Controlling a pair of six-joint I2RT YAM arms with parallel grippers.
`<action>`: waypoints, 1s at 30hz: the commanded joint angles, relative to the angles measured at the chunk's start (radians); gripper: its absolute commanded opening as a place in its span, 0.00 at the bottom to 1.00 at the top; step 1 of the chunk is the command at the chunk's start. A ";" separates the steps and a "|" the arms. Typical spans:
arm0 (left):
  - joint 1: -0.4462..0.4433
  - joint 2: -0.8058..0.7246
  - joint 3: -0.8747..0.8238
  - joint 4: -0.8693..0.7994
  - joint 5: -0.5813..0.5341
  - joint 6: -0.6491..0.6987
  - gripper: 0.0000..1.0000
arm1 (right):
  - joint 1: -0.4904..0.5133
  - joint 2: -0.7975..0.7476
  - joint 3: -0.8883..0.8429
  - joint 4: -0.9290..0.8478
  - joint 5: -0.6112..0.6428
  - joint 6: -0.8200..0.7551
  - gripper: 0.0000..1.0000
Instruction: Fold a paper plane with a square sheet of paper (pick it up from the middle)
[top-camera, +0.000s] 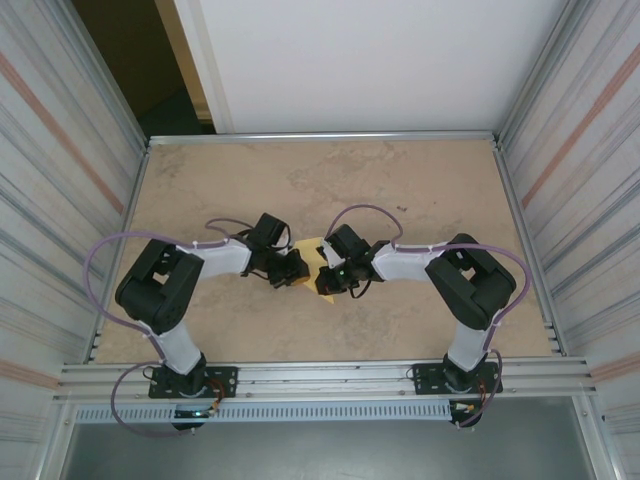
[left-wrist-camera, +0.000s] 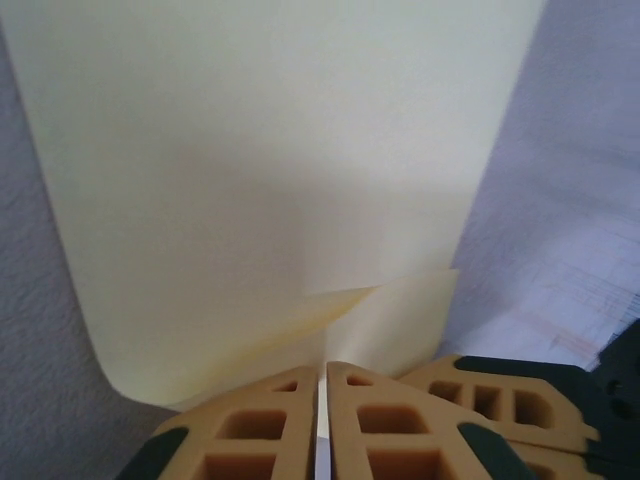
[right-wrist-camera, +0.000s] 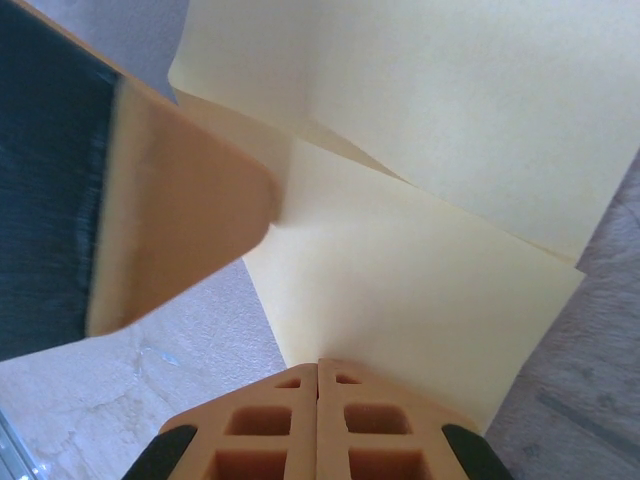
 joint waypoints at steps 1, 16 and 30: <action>-0.002 -0.057 0.003 0.021 -0.005 0.034 0.12 | -0.006 0.028 0.011 -0.045 0.027 -0.019 0.04; -0.010 0.030 0.008 -0.022 -0.035 0.049 0.11 | -0.010 0.033 0.015 -0.047 0.027 -0.010 0.04; 0.001 0.090 -0.010 -0.085 -0.105 0.022 0.08 | -0.001 -0.080 0.045 -0.038 -0.001 0.041 0.06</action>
